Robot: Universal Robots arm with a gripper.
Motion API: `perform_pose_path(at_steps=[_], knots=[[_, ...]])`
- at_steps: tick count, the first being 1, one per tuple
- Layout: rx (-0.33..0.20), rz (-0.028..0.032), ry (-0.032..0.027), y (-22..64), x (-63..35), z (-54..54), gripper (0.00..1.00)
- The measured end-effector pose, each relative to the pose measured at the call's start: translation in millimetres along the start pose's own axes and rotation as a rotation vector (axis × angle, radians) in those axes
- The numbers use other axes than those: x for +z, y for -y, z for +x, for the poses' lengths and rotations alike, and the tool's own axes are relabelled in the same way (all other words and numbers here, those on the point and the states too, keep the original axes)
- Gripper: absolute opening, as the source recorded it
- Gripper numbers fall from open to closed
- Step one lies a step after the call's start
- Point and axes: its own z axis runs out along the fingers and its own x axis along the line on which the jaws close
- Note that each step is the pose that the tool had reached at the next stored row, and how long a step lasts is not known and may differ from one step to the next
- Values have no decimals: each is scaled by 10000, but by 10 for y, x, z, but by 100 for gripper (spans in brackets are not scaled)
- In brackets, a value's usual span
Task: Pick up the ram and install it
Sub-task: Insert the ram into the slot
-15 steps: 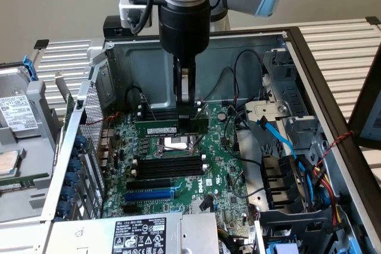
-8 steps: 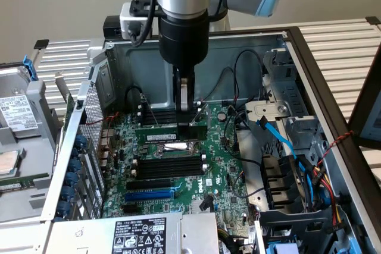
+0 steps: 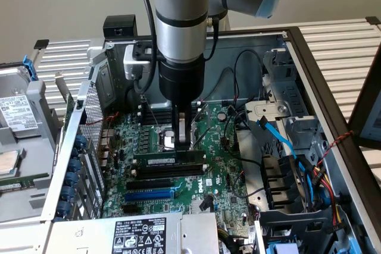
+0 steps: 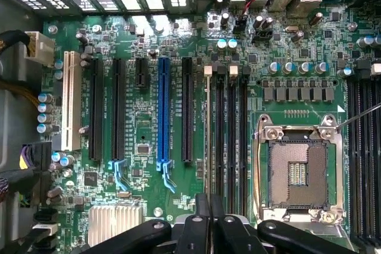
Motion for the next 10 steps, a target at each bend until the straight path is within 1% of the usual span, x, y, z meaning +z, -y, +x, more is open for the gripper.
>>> perform_pose_path(at_steps=[1,2,10], knots=[[-16,0,16,-8,15,-1,12],[-26,1,20,-16,23,-1,12],[-27,0,21,-23,41,-16,12]])
